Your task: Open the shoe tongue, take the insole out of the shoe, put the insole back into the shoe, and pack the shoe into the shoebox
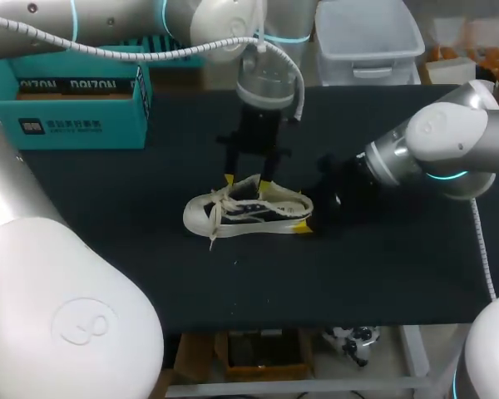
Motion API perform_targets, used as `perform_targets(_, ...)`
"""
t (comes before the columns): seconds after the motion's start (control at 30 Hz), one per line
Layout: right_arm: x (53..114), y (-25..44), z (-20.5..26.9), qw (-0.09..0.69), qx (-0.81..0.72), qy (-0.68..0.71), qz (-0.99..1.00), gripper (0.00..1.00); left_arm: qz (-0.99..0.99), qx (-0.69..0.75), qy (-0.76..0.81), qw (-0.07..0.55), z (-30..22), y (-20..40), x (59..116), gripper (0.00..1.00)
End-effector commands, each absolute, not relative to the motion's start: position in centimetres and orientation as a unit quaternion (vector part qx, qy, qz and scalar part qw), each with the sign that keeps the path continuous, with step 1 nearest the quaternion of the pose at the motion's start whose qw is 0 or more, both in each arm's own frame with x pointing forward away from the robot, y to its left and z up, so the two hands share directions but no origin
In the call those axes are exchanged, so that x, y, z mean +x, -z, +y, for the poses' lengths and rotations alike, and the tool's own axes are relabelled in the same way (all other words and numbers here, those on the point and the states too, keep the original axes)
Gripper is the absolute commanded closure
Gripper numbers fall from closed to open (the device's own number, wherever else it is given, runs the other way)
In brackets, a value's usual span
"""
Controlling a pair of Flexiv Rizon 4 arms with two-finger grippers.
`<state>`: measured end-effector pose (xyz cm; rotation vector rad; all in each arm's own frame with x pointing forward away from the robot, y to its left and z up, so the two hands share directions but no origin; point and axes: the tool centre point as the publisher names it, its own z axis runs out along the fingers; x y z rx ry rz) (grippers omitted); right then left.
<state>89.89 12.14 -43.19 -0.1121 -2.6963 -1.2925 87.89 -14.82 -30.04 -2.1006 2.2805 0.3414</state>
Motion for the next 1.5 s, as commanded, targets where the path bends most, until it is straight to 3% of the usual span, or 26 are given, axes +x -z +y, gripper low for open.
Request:
perform_targets(0.03,89.9,44.5,12.7,0.076,-0.037,0.432,-0.898,1.0,0.734,-0.671,-0.104,0.006,-15.0,29.7,88.0,0.27)
perform_targets(0.2,89.9,44.5,12.7,0.076,-0.037,0.432,-0.898,1.0,0.739,-0.667,-0.097,0.01,-15.5,29.1,87.6,0.2)
perform_targets(0.3,89.9,44.5,12.7,0.076,-0.037,0.432,-0.898,1.0,0.738,-0.667,-0.102,0.015,-15.9,29.7,87.6,0.24)
perform_targets(0.4,89.9,44.5,12.7,0.076,-0.037,0.432,-0.898,1.0,0.734,-0.67,-0.107,0.024,-16.3,30.4,87.6,0.35)
perform_targets(0.8,89.9,44.5,12.7,0.076,-0.037,0.432,-0.898,1.0,0.718,-0.685,-0.106,0.06,-16.7,31.2,88.2,0.29)
perform_targets(0.97,89.9,44.5,12.7,0.076,-0.037,0.432,-0.898,1.0,0.713,-0.688,-0.114,0.067,-16.4,31.7,88.4,0.51)
perform_targets(1.07,89.9,44.5,12.7,0.076,-0.037,0.432,-0.898,1.0,0.712,-0.689,-0.116,0.072,-16.1,31.9,88.3,0.58)
perform_targets(1.13,89.9,44.5,12.7,0.076,-0.037,0.432,-0.898,1.0,0.712,-0.688,-0.118,0.073,-15.7,32.1,88.1,0.8)
perform_targets(1.17,89.9,44.5,12.7,0.076,-0.037,0.432,-0.898,1.0,0.712,-0.688,-0.118,0.072,-15.6,32.1,88.0,1.0)
perform_targets(1.5,89.9,44.5,12.7,0.076,-0.037,0.432,-0.898,1.0,0.719,-0.691,-0.059,0.05,-12.6,29.7,86.6,1.0)
